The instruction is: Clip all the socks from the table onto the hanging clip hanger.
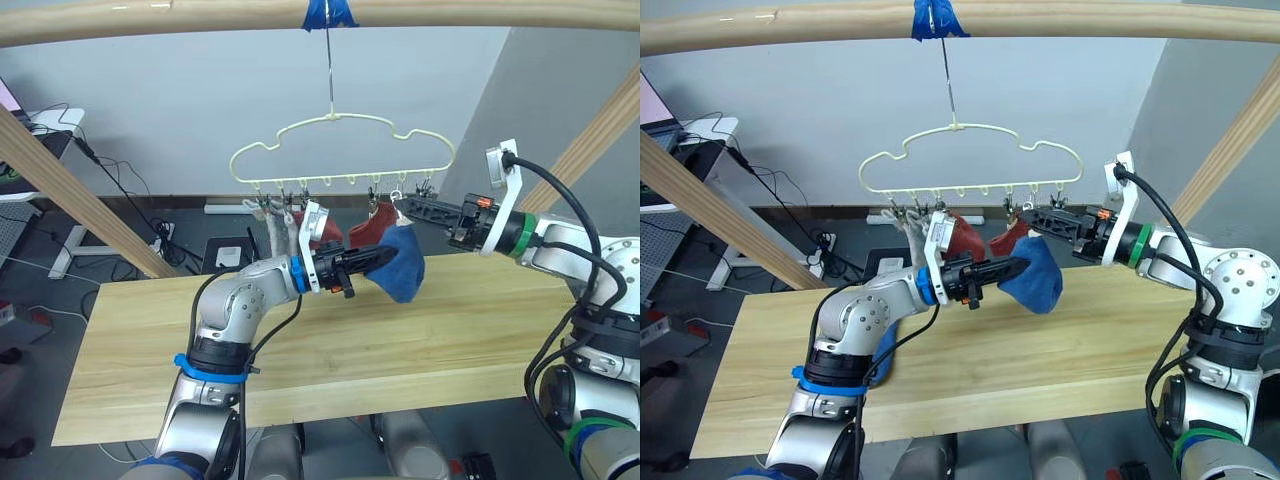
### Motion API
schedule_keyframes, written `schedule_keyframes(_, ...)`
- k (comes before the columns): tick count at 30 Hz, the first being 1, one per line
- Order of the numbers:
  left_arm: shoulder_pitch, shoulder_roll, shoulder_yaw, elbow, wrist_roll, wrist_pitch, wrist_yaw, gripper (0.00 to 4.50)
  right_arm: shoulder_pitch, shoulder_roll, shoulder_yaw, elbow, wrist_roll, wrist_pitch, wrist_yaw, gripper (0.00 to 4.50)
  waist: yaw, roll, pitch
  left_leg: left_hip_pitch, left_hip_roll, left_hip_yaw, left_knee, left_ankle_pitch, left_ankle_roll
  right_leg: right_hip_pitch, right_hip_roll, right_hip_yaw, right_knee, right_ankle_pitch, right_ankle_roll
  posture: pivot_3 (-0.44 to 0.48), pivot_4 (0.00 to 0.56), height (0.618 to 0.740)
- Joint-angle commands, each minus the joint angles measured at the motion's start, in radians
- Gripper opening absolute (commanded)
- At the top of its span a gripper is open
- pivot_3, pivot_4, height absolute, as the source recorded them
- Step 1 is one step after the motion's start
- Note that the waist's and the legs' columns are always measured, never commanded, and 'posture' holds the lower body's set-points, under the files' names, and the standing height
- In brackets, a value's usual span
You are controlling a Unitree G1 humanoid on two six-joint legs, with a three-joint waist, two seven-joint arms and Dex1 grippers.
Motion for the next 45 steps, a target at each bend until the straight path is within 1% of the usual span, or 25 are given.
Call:
schedule_keyframes(1, -0.027, -0.004, -0.001, 0.007, 0.002, -0.038, -0.019, 0.00, 0.019, -0.029, -0.045, -0.066, 0.057, -0.026, -0.018, 4.45, 0.000, 0.000, 0.000, 0.000, 0.000, 0.000, 0.000, 0.000, 0.000, 0.000, 0.000, 0.000, 0.000, 0.000, 0.000, -0.231, 0.224, 0.740)
schedule_keyframes(3, -0.029, 0.012, -0.001, 0.017, 0.014, -0.058, -0.030, 0.00, 0.034, -0.021, -0.052, -0.088, 0.076, -0.040, -0.072, 4.45, 0.000, 0.000, 0.000, 0.000, 0.000, 0.000, 0.000, 0.000, 0.000, 0.000, 0.000, 0.000, -0.001, 0.000, 0.000, -0.228, 0.223, 0.740)
schedule_keyframes(5, -0.029, 0.022, -0.006, 0.023, 0.026, -0.070, -0.035, 0.00, 0.070, -0.048, -0.052, -0.149, 0.031, -0.073, -0.109, 4.45, -0.002, 0.000, 0.000, 0.000, 0.000, 0.001, 0.000, 0.000, 0.000, 0.000, 0.000, 0.000, -0.001, 0.000, 0.000, -0.228, 0.223, 0.740)
schedule_keyframes(7, -0.020, 0.042, -0.002, 0.019, 0.034, -0.074, -0.040, 0.55, 0.118, -0.063, -0.038, -0.246, -0.014, -0.124, -0.124, 4.50, 0.000, 0.000, 0.000, 0.000, 0.000, 0.001, 0.000, 0.000, 0.000, 0.000, 0.000, 0.000, -0.001, 0.000, 0.000, -0.206, 0.225, 0.740)
schedule_keyframes(8, -0.010, 0.048, -0.006, 0.010, 0.043, -0.083, -0.036, 0.74, 0.152, -0.068, -0.026, -0.296, -0.056, -0.162, -0.131, 4.50, -0.001, 0.000, 0.000, 0.000, 0.000, 0.001, -0.001, 0.000, 0.000, 0.000, 0.000, 0.000, -0.001, 0.000, 0.001, -0.206, 0.225, 0.740)
schedule_keyframes(10, 0.010, 0.064, -0.009, -0.007, 0.056, -0.099, -0.031, 1.40, 0.210, -0.073, 0.014, -0.370, -0.137, -0.227, -0.137, 4.50, -0.001, 0.000, 0.000, 0.000, 0.000, 0.002, -0.001, 0.000, 0.000, -0.001, 0.000, 0.001, -0.001, -0.001, 0.001, -0.199, 0.226, 0.740)
schedule_keyframes(11, 0.018, 0.071, -0.010, -0.014, 0.060, -0.106, -0.028, 1.65, 0.234, -0.077, 0.036, -0.396, -0.173, -0.253, -0.134, 4.50, -0.001, 0.000, 0.000, 0.000, 0.000, 0.002, -0.001, 0.000, 0.000, -0.001, 0.000, 0.001, -0.001, -0.001, 0.001, -0.195, 0.228, 0.740)
schedule_keyframes(13, 0.042, 0.084, -0.003, -0.046, 0.063, -0.113, -0.015, 2.28, 0.300, -0.072, 0.064, -0.422, -0.210, -0.288, -0.119, 4.50, 0.000, 0.000, 0.000, 0.000, 0.000, 0.002, -0.001, 0.000, 0.000, -0.001, 0.000, 0.001, -0.001, -0.001, 0.001, -0.192, 0.231, 0.740)
schedule_keyframes(15, 0.102, 0.145, 0.004, -0.135, 0.060, -0.104, -0.031, 2.94, 0.356, -0.087, 0.114, -0.452, -0.299, -0.351, -0.103, 4.50, -0.002, 0.000, 0.000, 0.000, 0.001, 0.002, -0.001, 0.000, 0.000, -0.001, 0.000, 0.001, -0.001, -0.001, 0.001, -0.191, 0.231, 0.740)
schedule_keyframes(18, 0.169, 0.207, 0.018, -0.241, 0.036, -0.087, -0.032, 3.82, 0.396, -0.077, 0.167, -0.469, -0.430, -0.448, -0.118, 4.50, -0.002, 0.000, 0.000, 0.001, 0.001, 0.003, -0.001, 0.000, 0.000, -0.001, 0.000, 0.002, -0.001, -0.001, 0.001, -0.184, 0.217, 0.740)
schedule_keyframes(20, 0.201, 0.250, 0.028, -0.291, 0.028, -0.090, -0.046, 4.36, 0.406, -0.048, 0.200, -0.476, -0.487, -0.491, -0.138, 4.50, 0.001, 0.000, 0.000, 0.001, 0.001, 0.003, -0.001, 0.000, 0.000, -0.001, 0.000, 0.002, -0.001, -0.001, 0.001, -0.184, 0.217, 0.740)
schedule_keyframes(21, 0.206, 0.254, 0.021, -0.305, 0.028, -0.090, -0.039, 4.46, 0.414, -0.045, 0.200, -0.472, -0.502, -0.507, -0.130, 4.50, 0.001, 0.000, 0.000, 0.001, 0.001, 0.003, -0.001, 0.000, 0.000, -0.001, 0.000, 0.002, -0.001, -0.001, 0.001, -0.181, 0.208, 0.740)
schedule_keyframes(24, 0.235, 0.298, 0.039, -0.342, 0.028, -0.113, -0.050, 4.46, 0.434, -0.037, 0.261, -0.481, -0.629, -0.579, -0.154, 4.50, 0.005, 0.000, 0.000, 0.001, 0.001, 0.003, 0.000, 0.000, 0.000, -0.001, 0.000, 0.002, -0.001, -0.001, 0.002, -0.181, 0.208, 0.740)
schedule_keyframes(25, 0.251, 0.322, 0.049, -0.362, 0.045, -0.146, -0.061, 4.46, 0.441, -0.015, 0.275, -0.479, -0.665, -0.609, -0.174, 4.50, 0.005, 0.000, 0.000, 0.000, 0.001, 0.003, 0.000, 0.000, 0.000, -0.001, 0.000, 0.002, -0.001, -0.001, 0.002, -0.177, 0.194, 0.740)
schedule_keyframes(26, 0.275, 0.343, 0.070, -0.402, 0.068, -0.215, -0.077, 4.46, 0.455, 0.002, 0.310, -0.479, -0.735, -0.665, -0.196, 4.50, 0.004, 0.000, -0.001, 0.000, 0.001, 0.003, -0.001, 0.000, 0.000, -0.001, 0.000, 0.002, -0.001, -0.001, 0.001, -0.169, 0.180, 0.740)
schedule_keyframes(29, 0.316, 0.367, 0.117, -0.476, 0.104, -0.373, -0.099, 4.46, 0.483, 0.068, 0.376, -0.471, -0.875, -0.786, -0.246, 4.50, 0.002, 0.000, -0.001, 0.000, 0.002, 0.004, -0.002, 0.000, -0.001, -0.002, 0.000, 0.002, -0.001, -0.001, 0.001, -0.170, 0.182, 0.740)
schedule_keyframes(31, 0.323, 0.349, 0.168, -0.497, 0.063, -0.387, -0.061, 4.50, 0.499, 0.106, 0.415, -0.468, -0.950, -0.854, -0.263, 4.13, 0.004, 0.000, -0.001, -0.001, 0.002, 0.004, -0.002, 0.000, -0.001, -0.003, 0.000, 0.002, -0.001, -0.001, 0.001, -0.170, 0.187, 0.740)
schedule_keyframes(32, 0.333, 0.349, 0.165, -0.504, 0.063, -0.396, -0.062, 4.50, 0.504, 0.120, 0.419, -0.459, -0.971, -0.871, -0.264, 3.90, 0.005, -0.001, -0.001, -0.001, 0.002, 0.004, -0.002, 0.000, -0.001, -0.003, 0.000, 0.003, -0.001, -0.001, 0.001, -0.161, 0.208, 0.740)
schedule_keyframes(33, 0.348, 0.350, 0.159, -0.519, 0.073, -0.411, -0.060, 4.50, 0.504, 0.140, 0.423, -0.453, -0.983, -0.879, -0.271, 3.53, 0.006, -0.001, -0.001, -0.001, 0.002, 0.004, -0.001, 0.000, -0.001, -0.003, 0.000, 0.003, -0.001, -0.001, 0.001, -0.148, 0.203, 0.740)
schedule_keyframes(34, 0.360, 0.353, 0.150, -0.529, 0.083, -0.424, -0.062, 4.50, 0.504, 0.155, 0.422, -0.447, -0.990, -0.881, -0.273, 3.30, 0.007, -0.001, -0.001, -0.001, 0.002, 0.005, -0.001, 0.000, -0.001, -0.003, -0.001, 0.003, -0.001, -0.001, 0.001, -0.148, 0.203, 0.740)
schedule_keyframes(35, 0.372, 0.356, 0.150, -0.546, 0.071, -0.414, -0.054, 4.50, 0.496, 0.176, 0.424, -0.438, -1.007, -0.885, -0.288, 3.30, 0.007, -0.001, -0.001, 0.000, 0.002, 0.005, -0.001, 0.000, -0.001, -0.003, 0.000, 0.004, -0.001, 0.000, 0.001, -0.138, 0.191, 0.740)
schedule_keyframes(38, 0.391, 0.348, 0.154, -0.584, 0.066, -0.418, -0.019, 4.50, 0.475, 0.214, 0.442, -0.401, -1.076, -0.933, -0.303, 3.30, 0.011, -0.001, -0.002, 0.000, 0.002, 0.005, -0.001, 0.000, -0.001, -0.002, 0.000, 0.004, 0.000, 0.000, 0.001, -0.120, 0.178, 0.740)
schedule_keyframes(41, 0.390, 0.329, 0.143, -0.596, 0.080, -0.428, 0.025, 4.50, 0.466, 0.238, 0.440, -0.372, -1.102, -0.962, -0.287, 3.30, 0.020, -0.001, -0.003, 0.001, 0.002, 0.005, -0.001, 0.000, -0.001, -0.002, 0.000, 0.004, 0.000, 0.000, 0.001, -0.109, 0.170, 0.740)
schedule_keyframes(45, 0.391, 0.319, 0.131, -0.621, 0.076, -0.437, 0.052, 4.50, 0.451, 0.265, 0.442, -0.352, -1.118, -0.977, -0.263, 3.30, 0.029, -0.002, -0.004, 0.001, 0.002, 0.005, -0.001, 0.000, -0.001, -0.002, 0.000, 0.004, 0.001, 0.000, 0.001, -0.096, 0.174, 0.740)
